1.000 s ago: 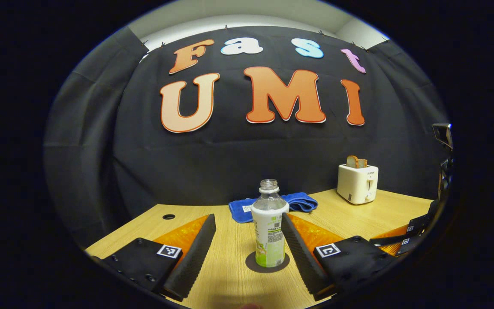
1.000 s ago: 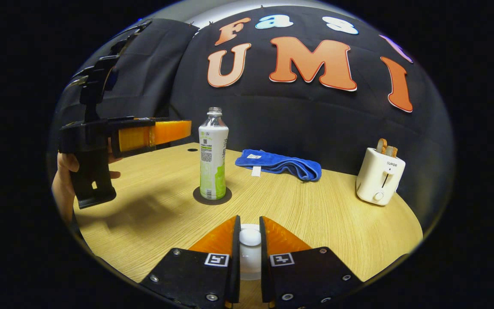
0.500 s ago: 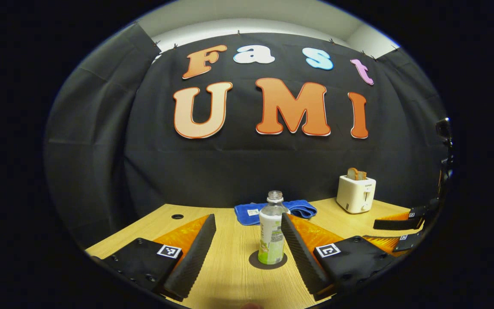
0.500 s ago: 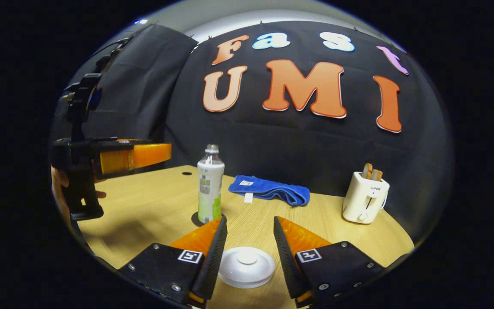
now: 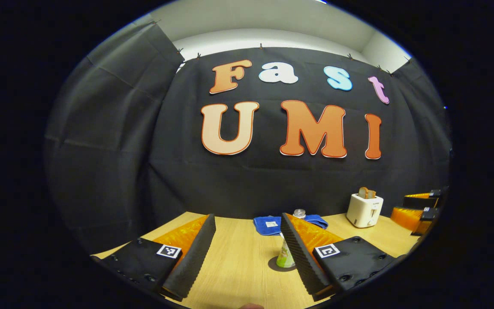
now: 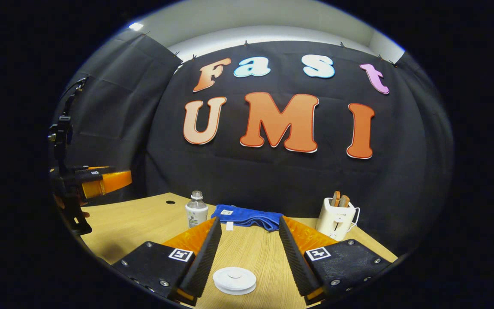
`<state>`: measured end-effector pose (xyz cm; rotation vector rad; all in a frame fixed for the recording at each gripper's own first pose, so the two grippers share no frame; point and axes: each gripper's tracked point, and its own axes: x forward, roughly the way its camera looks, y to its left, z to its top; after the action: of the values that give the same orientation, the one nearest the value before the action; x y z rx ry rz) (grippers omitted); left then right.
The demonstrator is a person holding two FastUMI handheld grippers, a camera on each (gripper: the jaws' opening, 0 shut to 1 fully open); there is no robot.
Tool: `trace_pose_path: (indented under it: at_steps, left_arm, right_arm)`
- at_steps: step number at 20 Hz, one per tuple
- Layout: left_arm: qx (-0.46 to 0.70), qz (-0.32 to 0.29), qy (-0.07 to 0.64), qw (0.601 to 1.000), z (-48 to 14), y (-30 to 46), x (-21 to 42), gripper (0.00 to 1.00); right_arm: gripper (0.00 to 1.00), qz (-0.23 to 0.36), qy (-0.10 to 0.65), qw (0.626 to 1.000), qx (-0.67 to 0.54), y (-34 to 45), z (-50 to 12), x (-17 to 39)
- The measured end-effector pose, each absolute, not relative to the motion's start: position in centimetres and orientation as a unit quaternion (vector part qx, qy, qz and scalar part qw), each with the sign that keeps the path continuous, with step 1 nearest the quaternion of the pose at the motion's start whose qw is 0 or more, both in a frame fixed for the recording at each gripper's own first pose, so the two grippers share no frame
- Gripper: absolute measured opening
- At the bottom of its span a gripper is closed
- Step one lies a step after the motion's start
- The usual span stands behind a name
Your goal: Open the teacup lid with one hand, grasp the water bottle and pour water into the teacup with the other hand; after pouring, place the water bottle on the coaster and then close the teacup lid.
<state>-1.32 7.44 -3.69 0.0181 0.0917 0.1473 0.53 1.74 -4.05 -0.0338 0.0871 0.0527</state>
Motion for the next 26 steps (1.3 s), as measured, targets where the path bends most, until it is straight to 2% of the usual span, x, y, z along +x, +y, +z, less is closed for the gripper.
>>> trace_pose_path:
  at_steps: [6,8,15,26]
  left_arm:
    - [0.025,0.069,0.047,0.996,-2.5,6.7,-2.2,0.97]
    - [0.029,0.063,0.053,0.996,-2.7,6.0,-2.2,0.95]
    - [0.034,0.057,0.040,0.997,-1.4,4.9,-2.5,0.97]
    - [0.056,0.060,0.014,0.997,0.1,4.5,-3.3,0.96]
  right_arm:
    - [0.83,0.004,0.036,0.999,-0.001,0.4,-2.7,-0.4]
    - [0.84,-0.010,0.035,0.999,0.007,-0.7,-2.5,-0.5]
    - [0.84,-0.063,0.027,0.998,0.010,-4.3,-2.1,-1.6]
    - [0.84,-0.039,0.018,0.999,-0.001,-2.4,-1.6,-2.8]
